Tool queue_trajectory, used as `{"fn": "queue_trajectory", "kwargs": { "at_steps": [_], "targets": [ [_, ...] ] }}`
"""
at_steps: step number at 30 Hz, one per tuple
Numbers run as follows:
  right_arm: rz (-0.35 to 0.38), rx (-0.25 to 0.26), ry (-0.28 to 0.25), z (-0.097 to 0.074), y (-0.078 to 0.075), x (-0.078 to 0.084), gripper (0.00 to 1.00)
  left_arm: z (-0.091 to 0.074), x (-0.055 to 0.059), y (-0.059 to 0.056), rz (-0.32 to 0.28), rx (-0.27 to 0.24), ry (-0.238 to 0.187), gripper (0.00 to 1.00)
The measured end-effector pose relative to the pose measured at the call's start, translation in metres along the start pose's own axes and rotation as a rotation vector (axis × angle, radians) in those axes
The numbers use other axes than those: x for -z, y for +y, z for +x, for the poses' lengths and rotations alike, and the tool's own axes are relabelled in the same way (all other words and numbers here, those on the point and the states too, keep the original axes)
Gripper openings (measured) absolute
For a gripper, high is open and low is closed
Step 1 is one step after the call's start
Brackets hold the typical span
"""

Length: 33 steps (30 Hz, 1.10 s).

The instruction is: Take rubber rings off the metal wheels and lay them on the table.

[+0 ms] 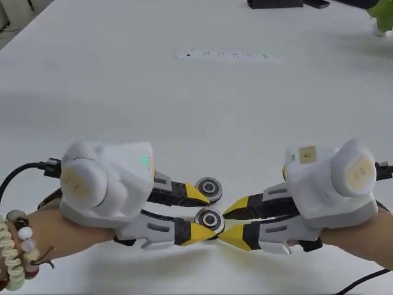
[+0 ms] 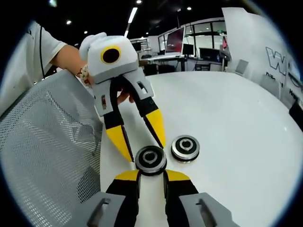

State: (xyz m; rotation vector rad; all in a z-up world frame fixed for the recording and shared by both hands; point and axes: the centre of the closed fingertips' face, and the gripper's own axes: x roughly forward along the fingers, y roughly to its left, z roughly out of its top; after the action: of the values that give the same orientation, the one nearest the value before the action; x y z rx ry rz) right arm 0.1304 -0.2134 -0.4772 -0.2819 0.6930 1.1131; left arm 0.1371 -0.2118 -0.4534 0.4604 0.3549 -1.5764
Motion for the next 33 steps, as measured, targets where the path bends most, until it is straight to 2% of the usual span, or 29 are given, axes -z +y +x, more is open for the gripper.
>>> {"fn": "queue_trajectory", "kwargs": {
  "at_steps": [4, 13, 18, 20, 21, 23, 24, 28, 30, 31, 33],
  "targets": [
    [0.008, 0.002, -0.005, -0.0002, 0.0001, -0.0002, 0.16, 0.0030, 0.0043, -0.0007, -0.010, 0.001, 0.011, 0.16],
    [0.022, 0.006, -0.011, 0.0000, -0.0004, -0.0004, 0.16, 0.0029, 0.0046, -0.0025, -0.020, 0.003, -0.015, 0.14],
    [0.021, 0.008, -0.008, -0.0003, -0.0004, 0.0000, 0.15, 0.0017, 0.0038, 0.0017, -0.106, 0.004, -0.034, 0.11],
    [0.023, 0.009, -0.007, -0.0006, -0.0002, 0.0003, 0.14, 0.0012, 0.0045, 0.0026, -0.095, -0.003, -0.035, 0.08],
    [0.021, 0.009, -0.007, -0.0008, -0.0003, 0.0003, 0.14, 0.0011, 0.0050, 0.0035, -0.049, -0.006, -0.035, 0.08],
    [0.019, 0.011, -0.005, -0.0008, -0.0006, 0.0003, 0.14, 0.0021, 0.0053, 0.0023, -0.007, -0.008, -0.036, 0.08],
    [0.019, 0.012, -0.003, -0.0009, -0.0005, 0.0005, 0.14, 0.0020, 0.0056, 0.0013, -0.030, -0.010, -0.036, 0.08],
    [0.010, 0.021, 0.010, -0.0013, -0.0004, 0.0011, 0.12, 0.0018, 0.0053, 0.0015, -0.025, -0.012, -0.049, 0.08],
    [-0.033, 0.072, 0.041, -0.0040, -0.0092, 0.0050, 0.01, 0.0019, 0.0053, 0.0013, -0.024, -0.018, -0.055, 0.08],
    [-0.013, 0.046, 0.026, -0.0025, -0.0044, 0.0030, 0.00, 0.0020, 0.0051, 0.0012, -0.024, -0.021, -0.059, 0.08],
    [0.007, 0.053, 0.033, -0.0017, -0.0056, 0.0043, 0.00, 0.0019, 0.0051, 0.0013, -0.023, -0.022, -0.063, 0.08]
  ]
}}
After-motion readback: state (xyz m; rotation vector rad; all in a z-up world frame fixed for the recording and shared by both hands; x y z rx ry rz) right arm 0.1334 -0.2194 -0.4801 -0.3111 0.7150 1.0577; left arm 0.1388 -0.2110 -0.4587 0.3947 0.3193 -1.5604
